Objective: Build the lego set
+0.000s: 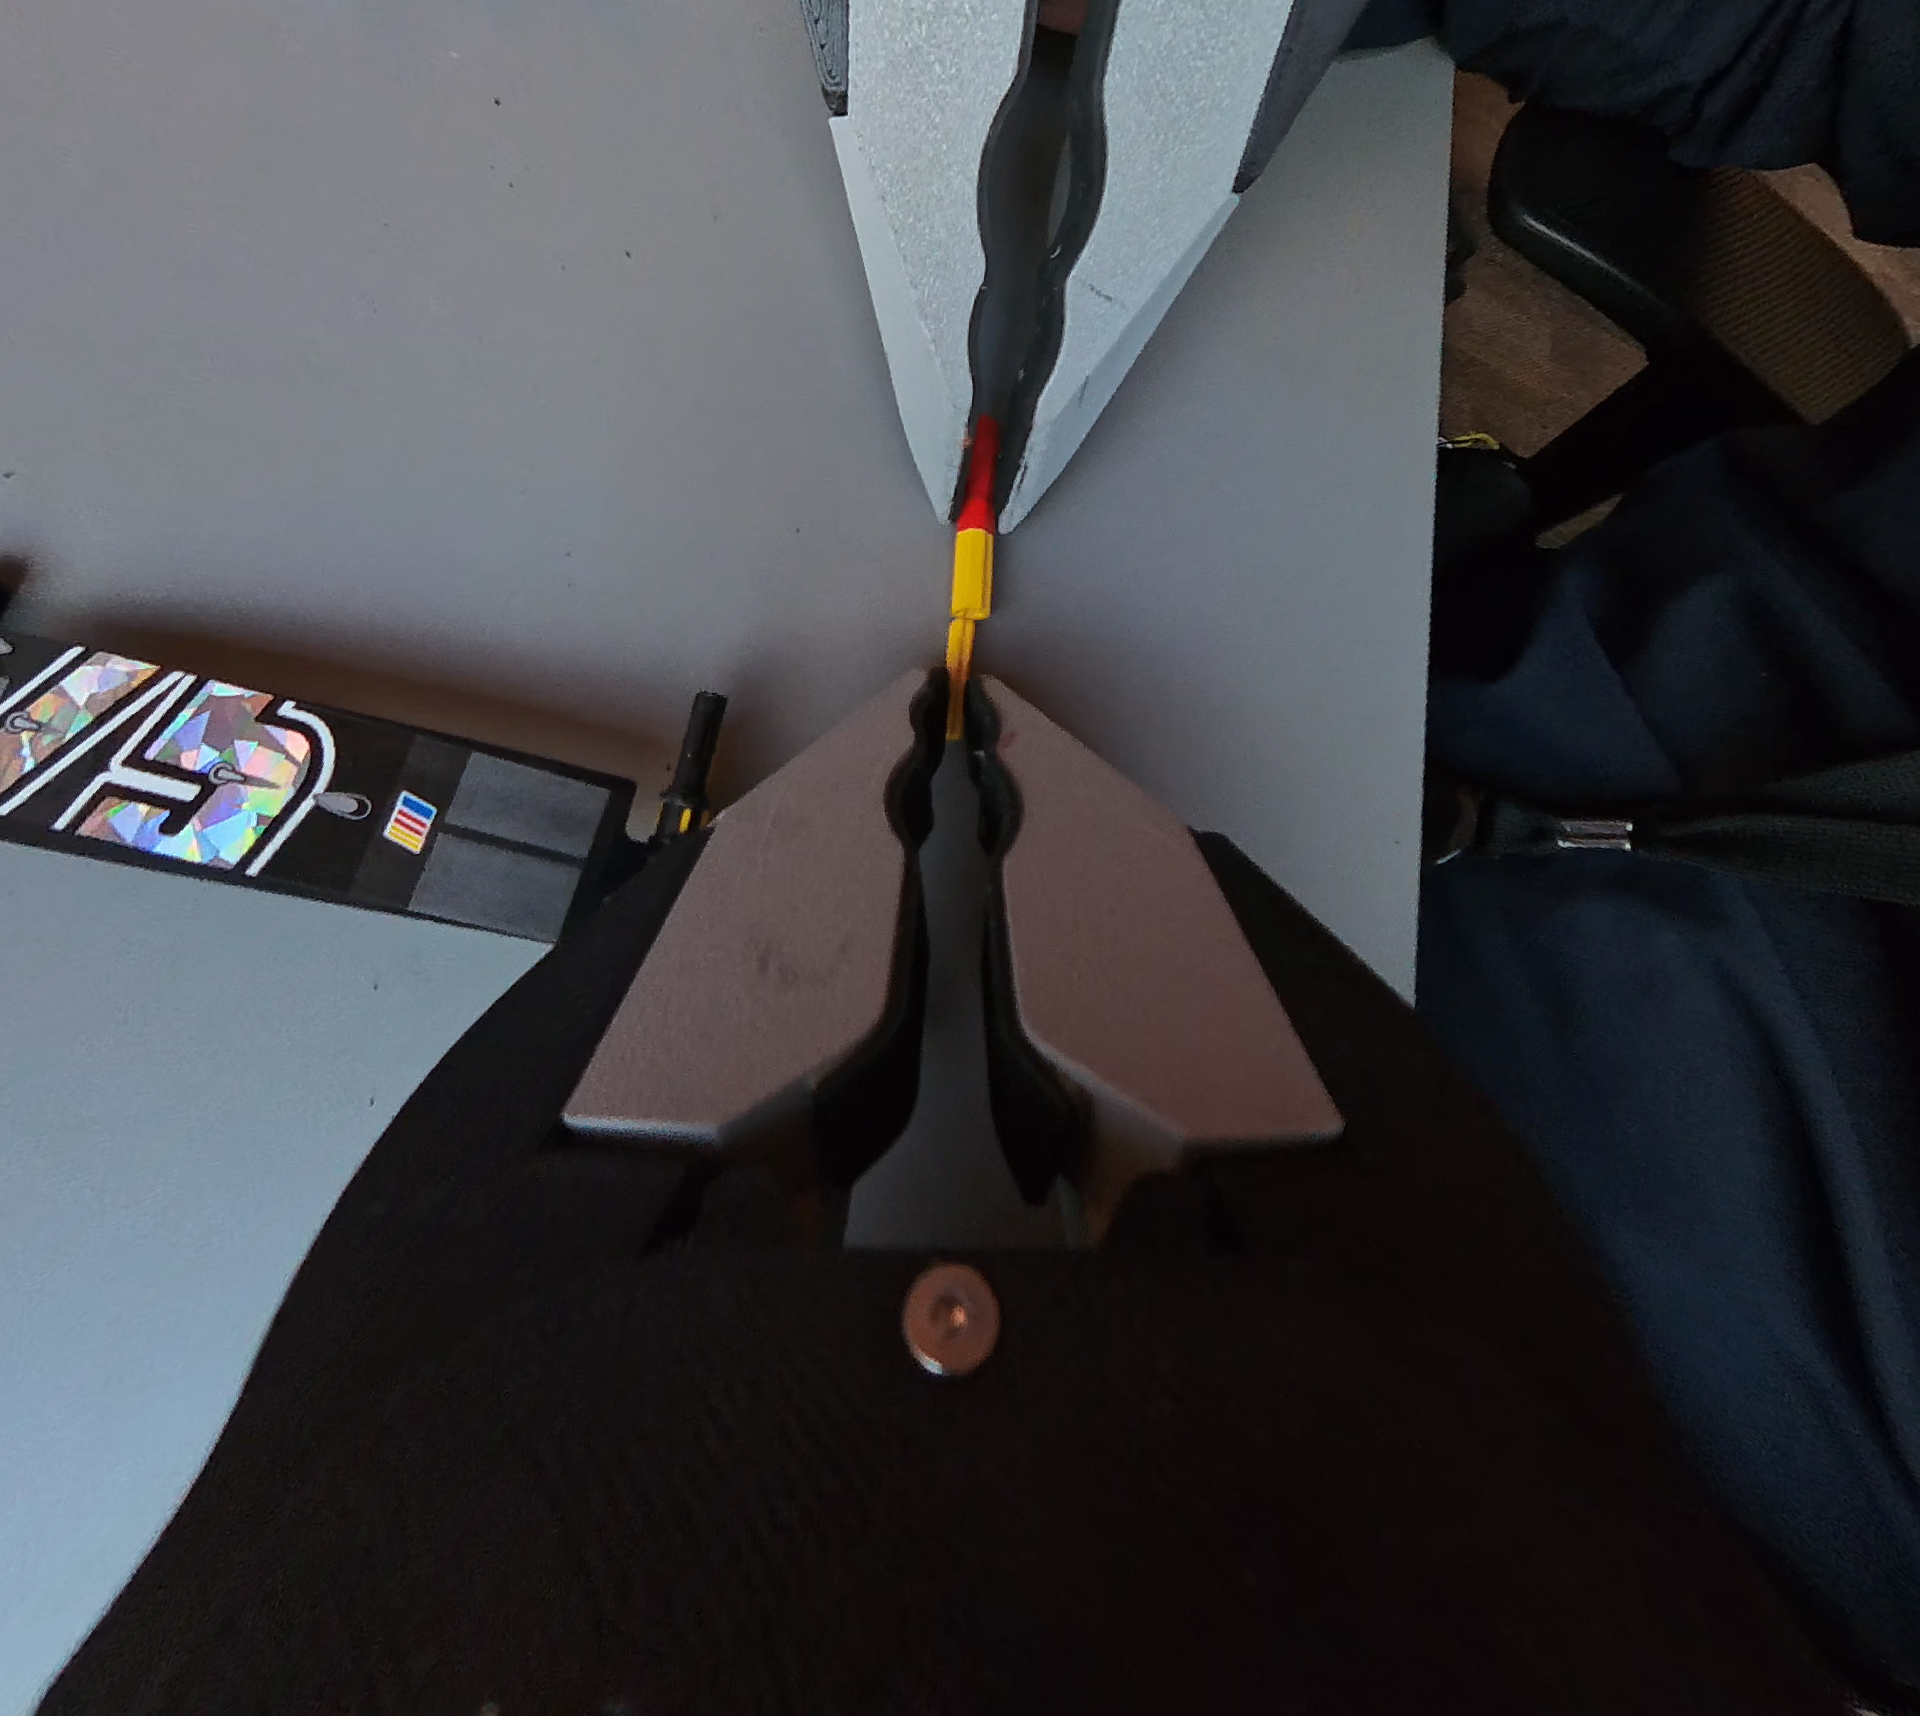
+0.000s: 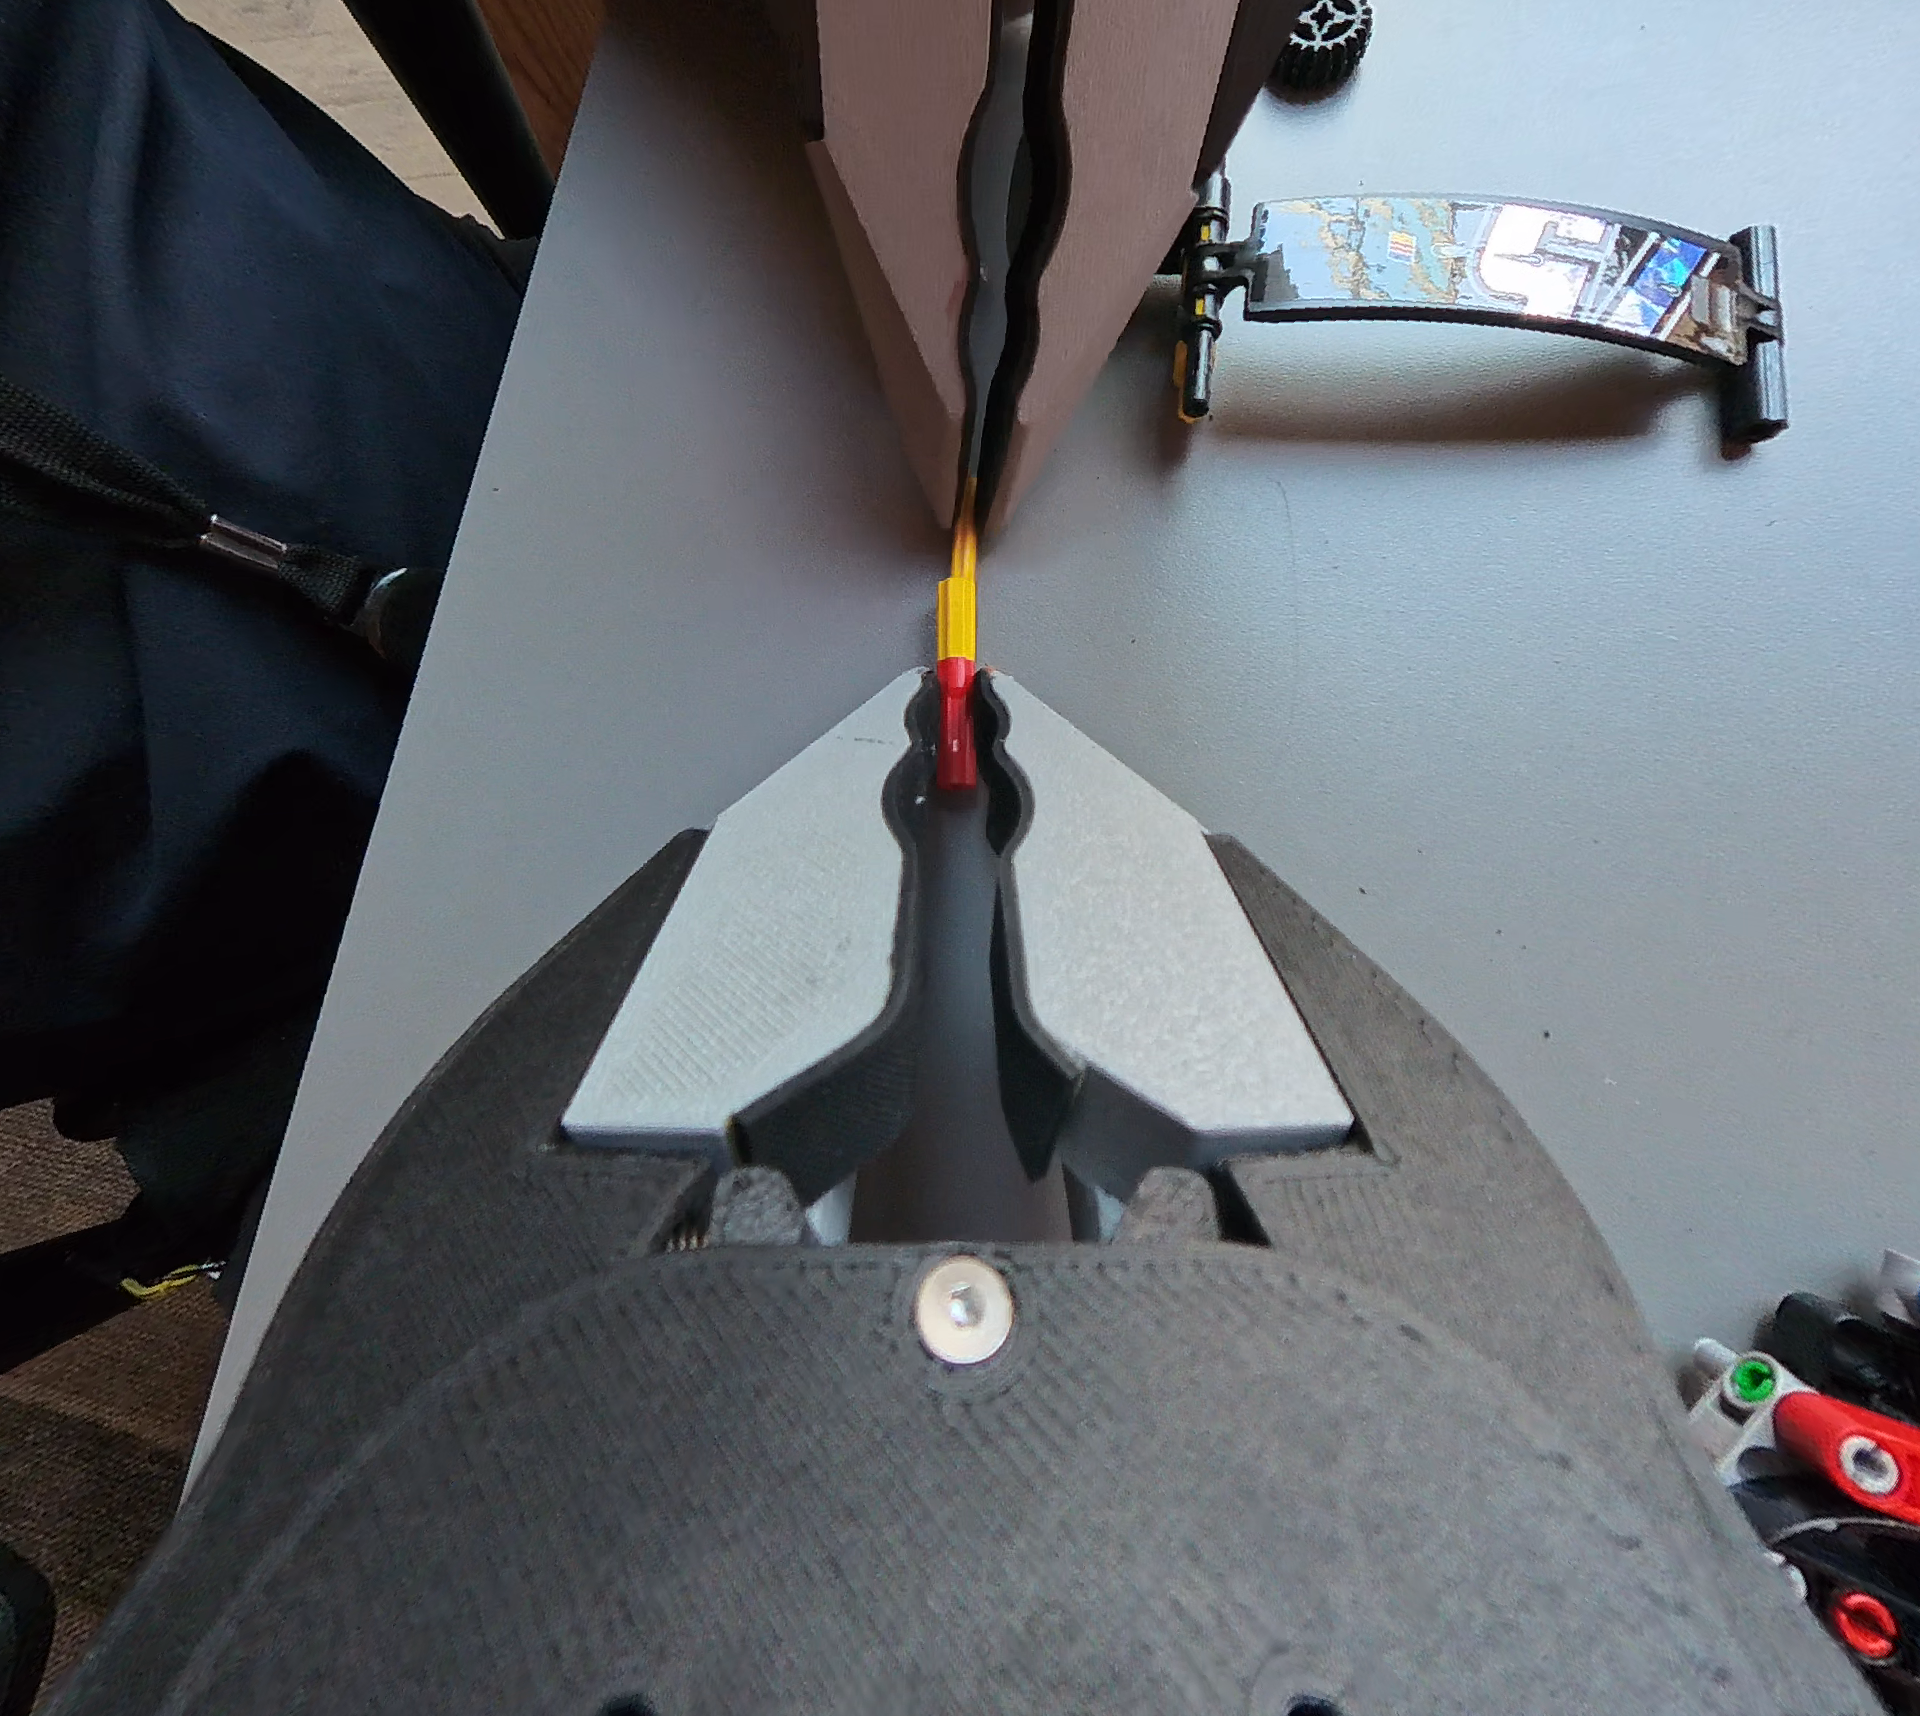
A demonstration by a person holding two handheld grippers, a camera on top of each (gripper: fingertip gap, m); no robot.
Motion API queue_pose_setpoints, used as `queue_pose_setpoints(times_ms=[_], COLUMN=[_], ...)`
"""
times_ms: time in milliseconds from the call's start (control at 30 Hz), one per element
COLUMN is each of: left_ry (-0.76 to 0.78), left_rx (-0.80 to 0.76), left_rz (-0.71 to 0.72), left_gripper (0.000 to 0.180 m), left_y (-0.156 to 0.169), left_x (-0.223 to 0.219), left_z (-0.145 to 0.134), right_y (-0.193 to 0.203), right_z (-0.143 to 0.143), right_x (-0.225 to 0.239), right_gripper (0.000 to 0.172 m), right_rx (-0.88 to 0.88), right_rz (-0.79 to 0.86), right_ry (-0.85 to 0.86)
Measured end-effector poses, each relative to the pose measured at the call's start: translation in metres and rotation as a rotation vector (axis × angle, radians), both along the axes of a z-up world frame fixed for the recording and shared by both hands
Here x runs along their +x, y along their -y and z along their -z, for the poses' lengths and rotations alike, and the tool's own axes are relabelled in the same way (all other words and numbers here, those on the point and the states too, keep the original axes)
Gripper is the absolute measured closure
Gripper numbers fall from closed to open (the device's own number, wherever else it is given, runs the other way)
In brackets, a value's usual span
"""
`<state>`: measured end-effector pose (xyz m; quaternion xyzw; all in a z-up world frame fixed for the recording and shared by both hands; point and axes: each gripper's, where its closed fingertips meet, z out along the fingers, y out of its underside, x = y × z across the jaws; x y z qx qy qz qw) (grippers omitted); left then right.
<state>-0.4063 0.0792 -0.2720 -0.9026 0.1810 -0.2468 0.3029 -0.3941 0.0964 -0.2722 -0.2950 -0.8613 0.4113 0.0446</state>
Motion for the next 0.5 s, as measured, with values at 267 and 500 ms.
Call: queue_pose_setpoints(times_ms=[267, 500], left_ry=[0.151, 0.206], left_rx=[-0.059, -0.081], left_rz=[-0.034, -0.053], left_gripper=[0.18, 0.18], left_y=[0.0, 0.0], left_x=[0.0011, 0.0009], left_z=[-0.0008, -0.0012], right_y=[0.0, 0.0001], right_z=[0.0, 0.0], right_x=[0.0, -0.0001], right_gripper=[0.168, 0.168], right_rx=[-0.001, 0.0], right_rz=[0.0, 0.0], right_ry=[0.002, 0.0])
